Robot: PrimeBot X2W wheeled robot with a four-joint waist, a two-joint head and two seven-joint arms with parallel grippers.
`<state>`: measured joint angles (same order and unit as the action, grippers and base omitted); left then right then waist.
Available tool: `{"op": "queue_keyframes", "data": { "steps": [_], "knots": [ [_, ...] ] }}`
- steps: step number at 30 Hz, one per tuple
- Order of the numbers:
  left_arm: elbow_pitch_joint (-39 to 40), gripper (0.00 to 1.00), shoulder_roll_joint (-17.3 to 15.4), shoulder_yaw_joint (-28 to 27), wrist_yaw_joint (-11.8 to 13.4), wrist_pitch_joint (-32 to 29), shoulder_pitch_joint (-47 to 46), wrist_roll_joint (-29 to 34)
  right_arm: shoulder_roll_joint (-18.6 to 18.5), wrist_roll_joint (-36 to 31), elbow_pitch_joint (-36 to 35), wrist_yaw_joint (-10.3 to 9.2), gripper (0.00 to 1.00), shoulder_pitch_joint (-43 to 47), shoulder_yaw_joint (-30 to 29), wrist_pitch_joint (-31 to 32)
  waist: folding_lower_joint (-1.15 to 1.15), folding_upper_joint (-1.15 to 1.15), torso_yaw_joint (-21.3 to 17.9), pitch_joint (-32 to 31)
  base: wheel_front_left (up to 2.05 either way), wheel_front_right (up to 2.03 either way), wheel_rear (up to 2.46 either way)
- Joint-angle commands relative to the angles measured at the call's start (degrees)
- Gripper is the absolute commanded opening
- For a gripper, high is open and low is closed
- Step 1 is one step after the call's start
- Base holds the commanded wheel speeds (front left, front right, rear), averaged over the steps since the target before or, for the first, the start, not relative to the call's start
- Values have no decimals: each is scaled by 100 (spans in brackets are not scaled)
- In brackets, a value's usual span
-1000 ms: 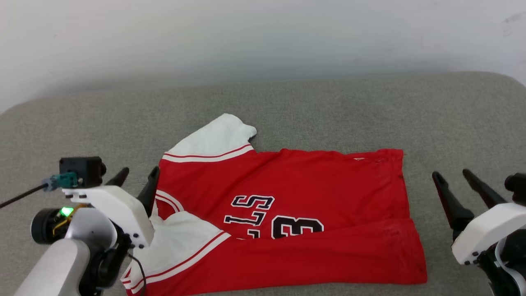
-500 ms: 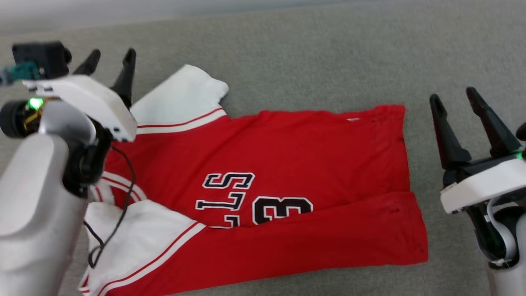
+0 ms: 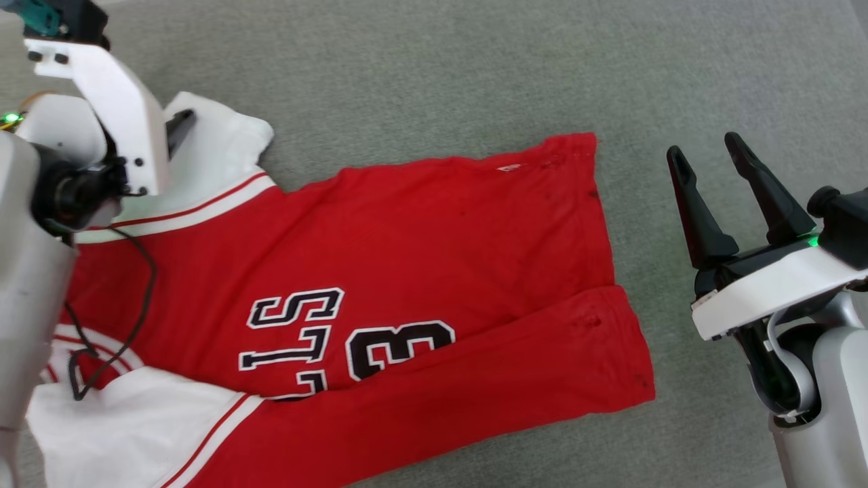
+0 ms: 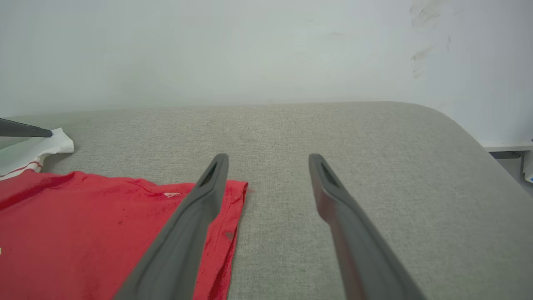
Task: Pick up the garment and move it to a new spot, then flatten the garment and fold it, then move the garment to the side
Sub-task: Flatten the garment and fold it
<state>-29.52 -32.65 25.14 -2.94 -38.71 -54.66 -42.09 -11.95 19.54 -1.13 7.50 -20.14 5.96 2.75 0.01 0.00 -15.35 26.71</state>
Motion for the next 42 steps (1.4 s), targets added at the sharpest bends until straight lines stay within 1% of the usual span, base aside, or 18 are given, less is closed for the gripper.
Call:
{"op": "queue_keyframes", "data": {
  "steps": [1, 3, 7, 8, 9, 10, 11, 13, 17, 20, 23, 25, 29, 30, 35, 38, 42],
  "knots": [
    [-72, 100, -108, 53, 12, -233, -107, 16, 36, 65, 49, -2, 100, -127, 30, -57, -1, 0, -164, 136, 0, 0, 0],
    [-202, 100, -257, 165, 54, -612, -120, 79, 53, 112, 112, -2, 100, -110, 67, -53, -1, 0, -249, 200, 0, 0, 0],
    [-439, 100, -309, 298, 173, -1382, 50, -57, 42, 213, 204, -2, 100, -129, 130, -91, -1, 0, -357, 286, 0, 0, 0],
    [-483, 89, -293, 318, 219, -1564, 120, -114, 29, 227, 237, -2, 100, -134, 136, -86, -1, 0, -373, 294, 0, 0, 0],
    [-509, 40, -278, 336, 262, -1736, 174, -167, 19, 266, 255, -2, 100, -141, 147, -79, -1, 0, -383, 299, 0, 0, 0],
    [-495, 15, -256, 348, 301, -1822, 216, -202, 18, 323, 271, -2, 100, -153, 159, -71, -1, 0, -389, 304, 0, 0, 0],
    [-469, 0, -243, 339, 328, -1845, 246, -221, -9, 354, 283, -1, 100, -170, 170, -55, -1, 0, -391, 306, 0, 0, 0],
    [-388, 0, -197, 321, 366, -1775, 294, -252, -59, 517, 328, -1, 100, -200, 213, 21, -1, 0, -371, 291, 0, 0, 0],
    [-281, 0, -172, 316, 411, -1332, 241, -87, -238, 829, 464, -2, 100, -357, 189, 233, -1, 0, -236, 205, 0, 0, 0],
    [-207, 0, -59, 278, 452, -920, 114, 18, -396, 1108, 657, -2, 100, -525, 161, 569, -1, 0, -54, 137, 0, 0, 0],
    [-111, 0, 124, 226, 491, -460, -71, 90, -598, 1359, 901, -1, 100, -772, 158, 1007, -1, 0, 192, 102, 0, 0, 0],
    [-67, 0, 299, 177, 448, -211, -160, 33, -721, 1535, 1081, -1, 100, -883, 237, 1373, -1, 0, 373, 95, 0, 0, 0],
    [58, 0, 517, 144, 351, 203, -316, 21, -979, 1795, 1296, -2, 100, -1133, 396, 2195, -1, 0, 702, 150, 0, 0, 0],
    [58, 0, 517, 144, 351, 203, -316, 21, -979, 1795, 1296, -2, 100, -1133, 396, 2195, -1, 0, 702, 150, 0, 0, 0],
    [304, 0, 672, 137, 281, 556, -380, 34, -1222, 1963, 1442, -2, 100, -1417, 510, 3146, -1, 0, 1014, 272, 0, 0, 0],
    [455, 0, 733, 165, 262, 661, -363, 41, -1295, 1986, 1610, -1, 100, -1608, 502, 3667, -1, 0, 1154, 335, 0, 0, 0],
    [578, 0, 761, 198, 232, 749, -272, 29, -1217, 2062, 1918, -1, 100, -1612, 561, 4495, -1, 0, 1278, 364, 0, 0, 0]
  ]
}}
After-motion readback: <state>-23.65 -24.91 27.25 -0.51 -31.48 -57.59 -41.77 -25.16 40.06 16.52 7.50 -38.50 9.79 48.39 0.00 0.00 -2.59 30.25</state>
